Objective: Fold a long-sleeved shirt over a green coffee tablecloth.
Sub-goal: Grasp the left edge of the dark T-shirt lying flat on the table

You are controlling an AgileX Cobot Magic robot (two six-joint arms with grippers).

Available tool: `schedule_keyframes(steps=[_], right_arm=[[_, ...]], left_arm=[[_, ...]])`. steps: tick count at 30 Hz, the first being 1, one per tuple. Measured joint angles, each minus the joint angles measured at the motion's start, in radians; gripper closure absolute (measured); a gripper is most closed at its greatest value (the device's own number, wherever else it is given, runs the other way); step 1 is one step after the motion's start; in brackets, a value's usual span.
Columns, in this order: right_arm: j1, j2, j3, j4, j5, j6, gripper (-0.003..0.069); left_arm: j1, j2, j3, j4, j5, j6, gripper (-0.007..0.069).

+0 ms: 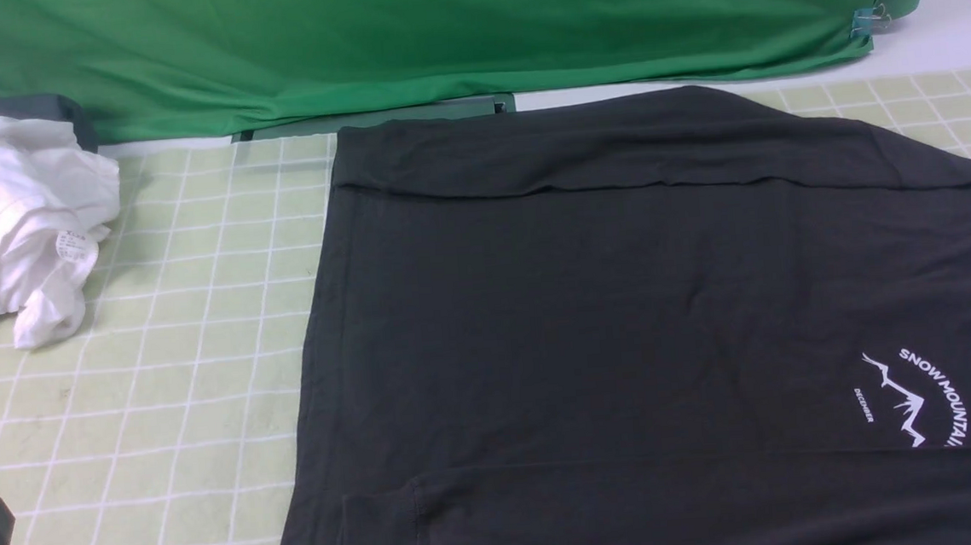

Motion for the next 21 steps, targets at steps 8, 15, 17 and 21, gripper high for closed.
schedule_keyframes(steps=[8, 15, 17, 21], right_arm=[[0.000, 0.000, 0.000, 0.000, 0.000, 0.001, 0.0419], [0.000, 0.000, 0.000, 0.000, -0.027, -0.003, 0.0419], [0.000, 0.000, 0.000, 0.014, -0.041, 0.018, 0.0419], [0.000, 0.000, 0.001, 0.227, -0.134, 0.306, 0.0419]], left_arm=[[0.000, 0.000, 0.000, -0.009, -0.095, 0.000, 0.0589], [0.000, 0.000, 0.000, -0.199, -0.187, -0.155, 0.0589], [0.000, 0.000, 0.000, -0.398, -0.184, -0.337, 0.0589], [0.000, 0.000, 0.000, -0.681, -0.165, -0.653, 0.0589]])
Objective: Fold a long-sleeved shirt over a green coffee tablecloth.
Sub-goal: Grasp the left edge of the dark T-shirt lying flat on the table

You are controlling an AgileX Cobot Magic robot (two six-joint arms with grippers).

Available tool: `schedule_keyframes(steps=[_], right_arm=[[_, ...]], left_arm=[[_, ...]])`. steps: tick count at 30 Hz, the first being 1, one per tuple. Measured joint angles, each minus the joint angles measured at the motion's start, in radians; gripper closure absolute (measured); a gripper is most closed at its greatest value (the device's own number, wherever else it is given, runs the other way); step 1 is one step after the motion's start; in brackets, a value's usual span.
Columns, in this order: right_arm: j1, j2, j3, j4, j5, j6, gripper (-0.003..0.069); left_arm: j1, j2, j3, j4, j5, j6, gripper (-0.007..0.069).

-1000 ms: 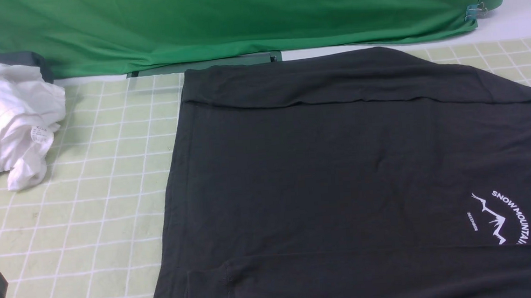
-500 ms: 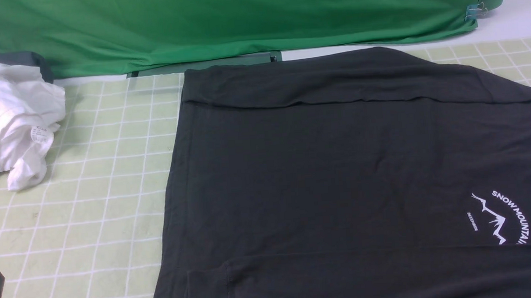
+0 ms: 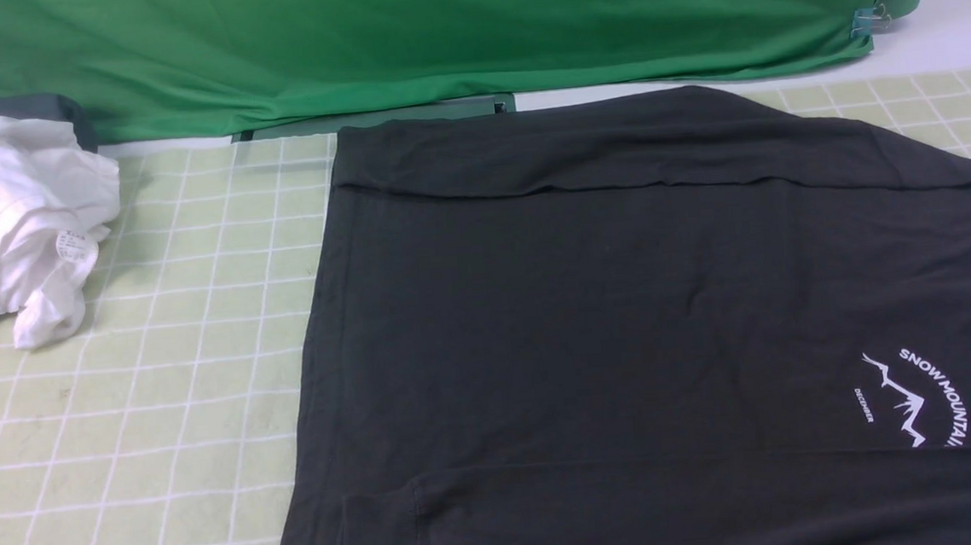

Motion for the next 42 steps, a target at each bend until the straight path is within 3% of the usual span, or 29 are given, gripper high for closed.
schedule_keyframes(steps=[3, 8, 12, 15, 19, 22, 24, 28, 32, 33, 35, 39, 42], right_arm=[[0.000, 0.000, 0.000, 0.080, -0.054, 0.226, 0.0419], [0.000, 0.000, 0.000, 0.108, -0.097, 0.370, 0.0419], [0.000, 0.000, 0.000, 0.115, -0.119, 0.385, 0.0419], [0.000, 0.000, 0.000, 0.116, -0.173, 0.401, 0.0431], [0.000, 0.000, -0.005, 0.116, -0.419, 0.402, 0.0548], [0.000, 0.017, -0.100, 0.113, -0.467, 0.342, 0.0640], [0.000, 0.045, -0.174, 0.103, -0.447, 0.284, 0.0652], [0.000, 0.185, -0.432, 0.066, -0.219, 0.028, 0.0661], [0.000, 0.346, -0.674, 0.058, 0.179, -0.213, 0.0661], [0.000, 0.405, -0.751, 0.056, 0.327, -0.267, 0.0661], [0.000, 0.498, -0.823, 0.056, 0.547, -0.325, 0.0659], [0.000, 0.635, -0.867, 0.056, 0.790, -0.400, 0.0659], [0.000, 0.707, -0.855, 0.057, 0.872, -0.419, 0.0657]], left_arm=[[0.000, 0.000, 0.000, 0.021, 0.000, -0.020, 0.0589], [0.000, 0.000, 0.000, 0.214, -0.026, 0.027, 0.0589], [0.000, 0.000, 0.000, 0.249, -0.027, 0.024, 0.0589], [0.000, 0.000, 0.000, 0.202, -0.038, -0.023, 0.0589], [0.000, -0.001, -0.087, 0.176, -0.028, -0.034, 0.0589], [0.000, 0.008, -0.270, 0.249, -0.001, 0.058, 0.0589], [0.000, 0.039, -0.380, 0.287, 0.030, 0.119, 0.0589], [0.000, 0.243, -0.654, 0.284, 0.303, 0.321, 0.0589], [0.000, 0.497, -0.789, 0.152, 0.635, 0.581, 0.0589], [0.000, 0.612, -0.810, 0.087, 0.741, 0.692, 0.0589], [0.000, 0.777, -0.821, 0.016, 0.885, 0.819, 0.0589], [0.000, 1.026, -0.821, -0.029, 1.042, 0.954, 0.0589], [-0.020, 1.169, -0.819, -0.097, 1.109, 1.061, 0.0589]])
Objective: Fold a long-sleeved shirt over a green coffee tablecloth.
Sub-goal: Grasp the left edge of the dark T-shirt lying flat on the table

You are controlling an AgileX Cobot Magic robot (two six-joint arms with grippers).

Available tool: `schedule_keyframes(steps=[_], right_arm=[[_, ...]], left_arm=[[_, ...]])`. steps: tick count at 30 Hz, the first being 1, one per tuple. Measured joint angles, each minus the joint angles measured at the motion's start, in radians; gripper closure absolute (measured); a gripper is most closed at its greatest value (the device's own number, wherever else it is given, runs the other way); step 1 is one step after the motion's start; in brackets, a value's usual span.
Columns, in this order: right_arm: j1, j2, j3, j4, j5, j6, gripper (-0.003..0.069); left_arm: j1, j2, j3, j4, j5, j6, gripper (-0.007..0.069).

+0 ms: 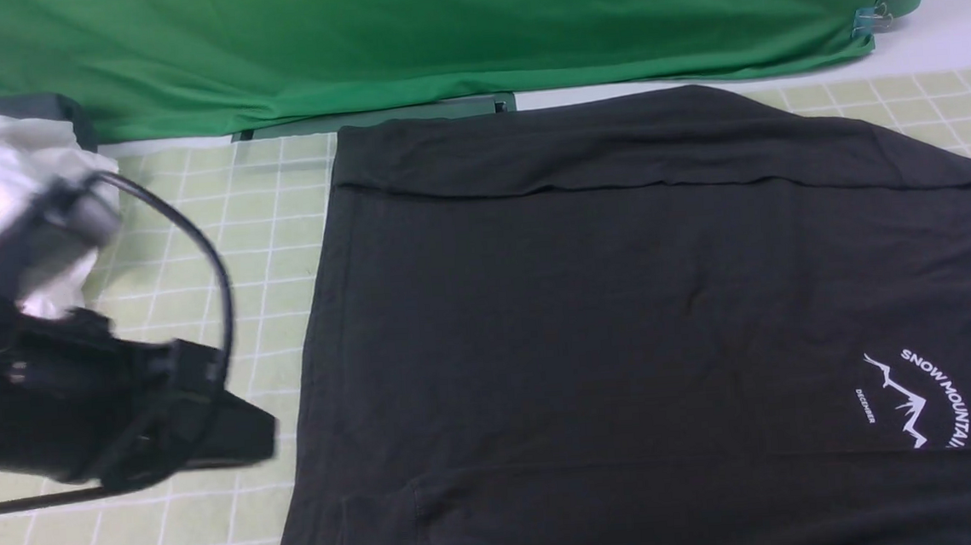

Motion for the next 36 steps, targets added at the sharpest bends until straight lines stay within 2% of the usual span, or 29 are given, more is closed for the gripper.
schedule_keyframes(steps=[2, 5, 9, 12, 15, 17, 23, 24, 26, 31, 36], right_arm=[[0.000, 0.018, 0.005, 0.000, 0.006, -0.002, 0.0655], [0.000, 0.047, 0.009, 0.000, 0.006, -0.004, 0.0649], [0.000, 0.055, 0.009, 0.000, 0.005, -0.006, 0.0643], [0.000, 0.056, 0.009, 0.000, 0.000, -0.007, 0.0641], [0.000, 0.056, 0.009, 0.001, -0.008, -0.007, 0.0637], [0.004, 0.056, 0.009, 0.001, -0.010, -0.007, 0.0634], [0.038, 0.056, 0.009, 0.001, -0.015, -0.020, 0.0627], [0.038, 0.056, 0.009, 0.001, -0.015, -0.020, 0.0627], [0.039, 0.056, 0.009, 0.001, -0.016, -0.021, 0.0622], [0.040, 0.056, 0.009, 0.001, -0.017, -0.022, 0.0616], [0.040, 0.056, 0.009, 0.001, -0.026, -0.022, 0.0610]], left_arm=[[-0.025, 0.032, 0.000, -0.012, -0.006, 0.013, 0.0589], [-0.136, 0.094, 0.002, 0.037, -0.100, -0.029, 0.0589], [-0.326, 0.180, 0.031, 0.232, -0.291, -0.224, 0.0582], [-0.409, 0.244, 0.033, 0.393, -0.379, -0.428, 0.0561], [-0.438, 0.306, 0.033, 0.523, -0.447, -0.577, 0.0520], [-0.442, 0.341, 0.033, 0.556, -0.475, -0.617, 0.0485], [-0.447, 0.441, 0.033, 0.545, -0.532, -0.625, 0.0318], [-0.447, 0.441, 0.033, 0.542, -0.532, -0.625, 0.0313], [-0.447, 0.455, 0.033, 0.509, -0.540, -0.575, 0.0257], [-0.447, 0.457, 0.033, 0.446, -0.552, -0.505, 0.0212], [-0.447, 0.457, 0.033, 0.433, -0.575, -0.500, 0.0214]])
